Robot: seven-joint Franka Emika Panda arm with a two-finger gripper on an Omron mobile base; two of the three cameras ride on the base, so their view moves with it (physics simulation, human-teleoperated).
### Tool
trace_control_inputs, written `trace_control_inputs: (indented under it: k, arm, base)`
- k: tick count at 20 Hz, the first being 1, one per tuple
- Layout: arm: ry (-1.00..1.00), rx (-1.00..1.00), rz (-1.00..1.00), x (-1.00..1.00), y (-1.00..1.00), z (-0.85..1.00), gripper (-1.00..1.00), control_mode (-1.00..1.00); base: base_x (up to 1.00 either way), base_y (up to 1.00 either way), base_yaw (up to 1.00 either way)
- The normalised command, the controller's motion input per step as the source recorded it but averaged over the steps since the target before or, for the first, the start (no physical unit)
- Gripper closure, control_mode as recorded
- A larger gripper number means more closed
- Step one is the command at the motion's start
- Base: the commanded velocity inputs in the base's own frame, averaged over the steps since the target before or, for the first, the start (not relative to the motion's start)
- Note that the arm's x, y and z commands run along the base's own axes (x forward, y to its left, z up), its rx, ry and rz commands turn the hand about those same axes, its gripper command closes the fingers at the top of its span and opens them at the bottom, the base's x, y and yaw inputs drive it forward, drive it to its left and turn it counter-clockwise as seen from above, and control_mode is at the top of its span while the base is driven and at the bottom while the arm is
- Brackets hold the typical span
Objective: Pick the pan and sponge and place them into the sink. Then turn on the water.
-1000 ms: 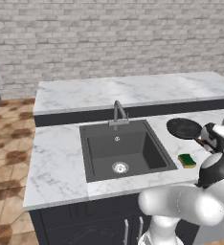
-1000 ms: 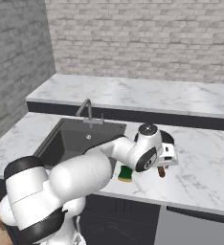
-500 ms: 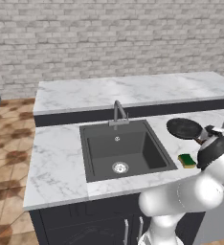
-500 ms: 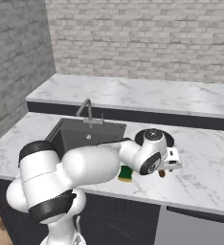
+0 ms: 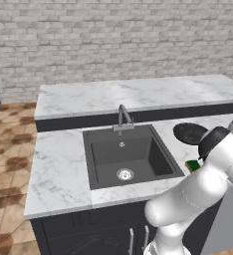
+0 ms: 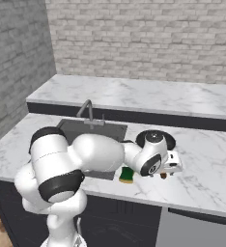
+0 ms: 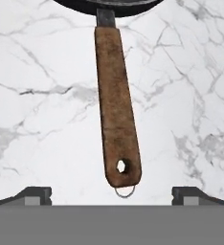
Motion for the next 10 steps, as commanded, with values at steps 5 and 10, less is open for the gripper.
trace_control_inputs:
  k: [5,10]
  arm:
    - [0.01,0.00,0.00,0.03,-0.09,-0.22,-1.00,-1.00]
    - [0.00,0.00,0.02,0.01,-0.16,-0.15,-1.00,-1.00]
  base:
    - [0.00,0.00,0.00]
    - [0.00,0.00,0.00]
